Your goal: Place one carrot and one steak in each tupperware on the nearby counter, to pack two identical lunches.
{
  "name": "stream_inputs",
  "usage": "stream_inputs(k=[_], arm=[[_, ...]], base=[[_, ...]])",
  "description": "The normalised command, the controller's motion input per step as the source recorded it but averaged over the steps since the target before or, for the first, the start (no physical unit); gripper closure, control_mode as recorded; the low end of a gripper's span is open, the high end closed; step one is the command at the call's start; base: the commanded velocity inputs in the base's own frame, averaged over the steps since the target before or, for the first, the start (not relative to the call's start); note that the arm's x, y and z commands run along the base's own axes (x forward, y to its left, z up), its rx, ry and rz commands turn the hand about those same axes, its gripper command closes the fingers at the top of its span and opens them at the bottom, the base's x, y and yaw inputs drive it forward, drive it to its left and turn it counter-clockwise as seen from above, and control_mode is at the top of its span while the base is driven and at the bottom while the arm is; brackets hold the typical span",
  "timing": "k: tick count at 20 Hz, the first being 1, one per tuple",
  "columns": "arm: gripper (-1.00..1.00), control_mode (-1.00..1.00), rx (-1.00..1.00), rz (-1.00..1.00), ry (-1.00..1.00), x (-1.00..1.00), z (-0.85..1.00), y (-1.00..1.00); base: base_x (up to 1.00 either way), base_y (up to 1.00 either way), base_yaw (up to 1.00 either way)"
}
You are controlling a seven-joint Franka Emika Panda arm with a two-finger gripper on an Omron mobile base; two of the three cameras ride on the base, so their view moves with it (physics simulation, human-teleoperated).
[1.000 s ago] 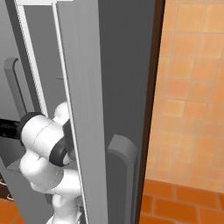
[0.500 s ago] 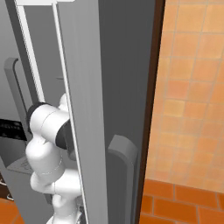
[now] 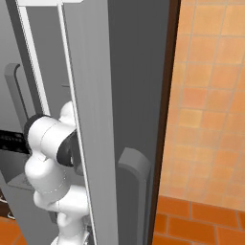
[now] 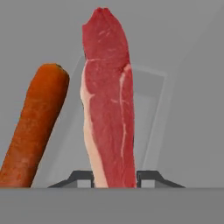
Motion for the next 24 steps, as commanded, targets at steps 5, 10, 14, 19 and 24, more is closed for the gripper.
stream_inputs(k=[5,10,14,19,24], arm=[[1.0,-1.0,-0.01,0.0,0.0,-1.0,-0.09,0.41],[1.0,-1.0,0.0,-0.01,0.0,-1.0,0.38,0.24],[1.0,-1.0,0.0,-0.04,-0.09,-1.0,0.66,0.36],[1.0,-1.0,-0.01,-0.05,-0.11,-1.0,0.79,0.48],[1.0,-1.0,0.0,-0.09,-0.01,-1.0,0.8,0.31]], base=[[0.0,0.0,0.0],[0.0,0.0,0.0],[0.0,0.0,0.0],[0.0,0.0,0.0],[0.0,0.0,0.0]])
